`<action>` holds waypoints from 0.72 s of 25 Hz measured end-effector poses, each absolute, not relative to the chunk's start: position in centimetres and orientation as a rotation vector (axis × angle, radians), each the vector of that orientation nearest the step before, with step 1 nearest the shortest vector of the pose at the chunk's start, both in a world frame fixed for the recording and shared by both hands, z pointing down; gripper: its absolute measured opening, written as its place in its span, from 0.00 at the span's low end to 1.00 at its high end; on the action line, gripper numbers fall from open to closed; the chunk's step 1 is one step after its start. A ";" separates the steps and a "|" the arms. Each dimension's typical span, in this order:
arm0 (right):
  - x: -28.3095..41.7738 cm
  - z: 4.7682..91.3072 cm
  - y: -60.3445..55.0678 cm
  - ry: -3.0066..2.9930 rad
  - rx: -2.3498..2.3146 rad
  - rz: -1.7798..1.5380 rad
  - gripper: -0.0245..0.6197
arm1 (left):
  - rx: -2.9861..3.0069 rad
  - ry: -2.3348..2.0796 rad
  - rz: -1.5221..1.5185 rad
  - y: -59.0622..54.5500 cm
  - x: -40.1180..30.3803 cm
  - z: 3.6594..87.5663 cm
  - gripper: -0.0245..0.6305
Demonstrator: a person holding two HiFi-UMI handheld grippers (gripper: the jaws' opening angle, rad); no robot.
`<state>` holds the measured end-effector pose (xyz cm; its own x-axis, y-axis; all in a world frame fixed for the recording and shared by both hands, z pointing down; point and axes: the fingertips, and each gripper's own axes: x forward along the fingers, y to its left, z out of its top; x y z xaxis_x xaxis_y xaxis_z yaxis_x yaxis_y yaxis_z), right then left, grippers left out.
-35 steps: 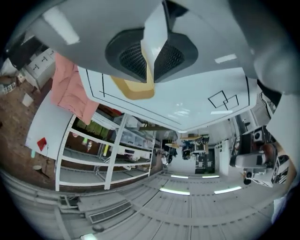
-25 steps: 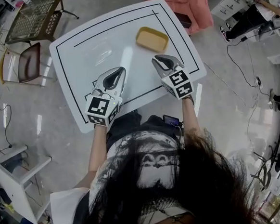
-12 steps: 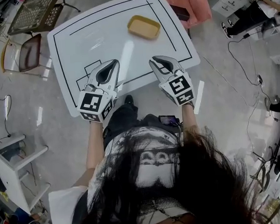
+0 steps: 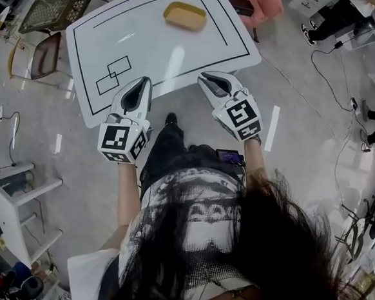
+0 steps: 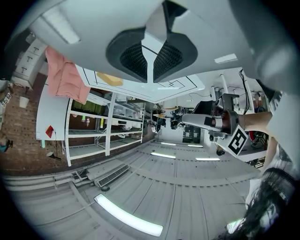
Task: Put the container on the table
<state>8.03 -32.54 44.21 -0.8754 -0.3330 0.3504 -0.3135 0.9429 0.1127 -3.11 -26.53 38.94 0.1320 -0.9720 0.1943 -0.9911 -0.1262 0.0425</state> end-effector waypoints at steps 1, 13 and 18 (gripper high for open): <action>8.7 44.1 -31.7 -2.733 0.458 -0.078 0.10 | 2.229 -1.967 0.179 -25.7 -2.4 39.0 0.04; 12.0 42.9 -24.4 -2.792 0.366 -0.091 0.06 | 2.188 -1.997 0.217 -18.8 3.0 39.1 0.04; 11.4 42.7 -22.7 -2.804 0.346 -0.099 0.05 | 2.180 -2.006 0.222 -17.0 2.7 39.1 0.04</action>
<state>11.43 -22.68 42.69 -0.9216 -0.2479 0.2986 -0.2261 0.9683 0.1058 2.70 -17.02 39.13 0.0836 -0.9712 0.2231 -0.9965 -0.0802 0.0244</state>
